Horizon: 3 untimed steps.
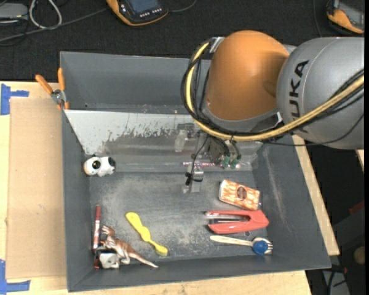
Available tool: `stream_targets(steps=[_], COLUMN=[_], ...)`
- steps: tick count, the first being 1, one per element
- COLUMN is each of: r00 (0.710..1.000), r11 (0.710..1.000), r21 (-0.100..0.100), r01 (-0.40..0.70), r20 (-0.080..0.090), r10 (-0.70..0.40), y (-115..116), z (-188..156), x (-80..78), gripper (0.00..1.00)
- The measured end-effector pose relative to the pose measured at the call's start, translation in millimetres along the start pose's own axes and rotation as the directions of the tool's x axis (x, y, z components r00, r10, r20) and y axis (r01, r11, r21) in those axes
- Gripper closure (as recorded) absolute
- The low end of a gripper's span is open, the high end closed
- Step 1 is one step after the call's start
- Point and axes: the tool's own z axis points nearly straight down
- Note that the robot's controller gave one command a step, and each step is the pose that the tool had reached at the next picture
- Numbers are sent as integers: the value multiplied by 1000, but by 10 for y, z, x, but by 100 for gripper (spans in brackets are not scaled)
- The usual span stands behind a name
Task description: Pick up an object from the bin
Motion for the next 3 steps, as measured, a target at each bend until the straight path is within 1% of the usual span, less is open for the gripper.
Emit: stream_targets(steps=[1,2,3], r00=[1000,1000,998], r11=[1000,1000,998], r21=[-1,-2,-5], r01=[-3,12,-64], r20=[8,12,17], r10=[3,-12,64], y=[-7,-202,-382], z=[-42,763,1726], x=[-15,-192,-348], gripper=[0,0,0])
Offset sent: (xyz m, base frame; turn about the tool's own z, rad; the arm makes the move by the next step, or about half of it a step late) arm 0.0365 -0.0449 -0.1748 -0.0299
